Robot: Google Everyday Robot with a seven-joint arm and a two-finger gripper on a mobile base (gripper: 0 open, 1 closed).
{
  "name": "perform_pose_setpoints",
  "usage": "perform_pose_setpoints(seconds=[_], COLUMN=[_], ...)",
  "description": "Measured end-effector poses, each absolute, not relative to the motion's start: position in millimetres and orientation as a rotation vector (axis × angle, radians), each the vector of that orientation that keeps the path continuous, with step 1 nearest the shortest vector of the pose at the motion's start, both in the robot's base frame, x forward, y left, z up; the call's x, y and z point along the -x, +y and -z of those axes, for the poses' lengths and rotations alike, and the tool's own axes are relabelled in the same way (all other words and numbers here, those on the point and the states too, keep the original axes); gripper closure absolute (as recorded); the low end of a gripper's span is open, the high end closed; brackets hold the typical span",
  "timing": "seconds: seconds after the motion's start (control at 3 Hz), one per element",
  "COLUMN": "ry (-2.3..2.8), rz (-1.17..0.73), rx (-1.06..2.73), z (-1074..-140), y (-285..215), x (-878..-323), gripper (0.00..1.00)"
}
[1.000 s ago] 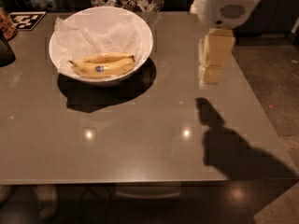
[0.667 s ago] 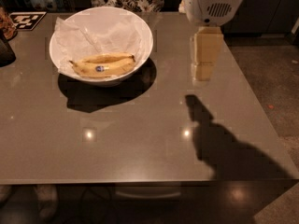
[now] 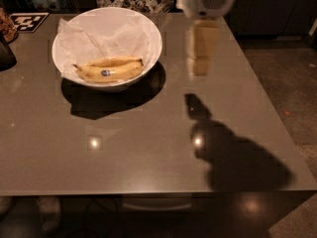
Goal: Pick banana from white bowl
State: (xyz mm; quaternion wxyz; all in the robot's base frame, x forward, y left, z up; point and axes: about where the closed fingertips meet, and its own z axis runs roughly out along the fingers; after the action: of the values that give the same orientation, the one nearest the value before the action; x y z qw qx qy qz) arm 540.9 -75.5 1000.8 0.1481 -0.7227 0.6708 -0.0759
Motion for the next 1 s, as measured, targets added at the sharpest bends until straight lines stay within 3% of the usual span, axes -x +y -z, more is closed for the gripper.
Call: perform_pose_setpoints(seconds=[1.0], ry=[1.758], rz=[0.204], rx=[2.196], z=[-1011.0], y=[19.5], x=[-614.6], gripper=[0.11])
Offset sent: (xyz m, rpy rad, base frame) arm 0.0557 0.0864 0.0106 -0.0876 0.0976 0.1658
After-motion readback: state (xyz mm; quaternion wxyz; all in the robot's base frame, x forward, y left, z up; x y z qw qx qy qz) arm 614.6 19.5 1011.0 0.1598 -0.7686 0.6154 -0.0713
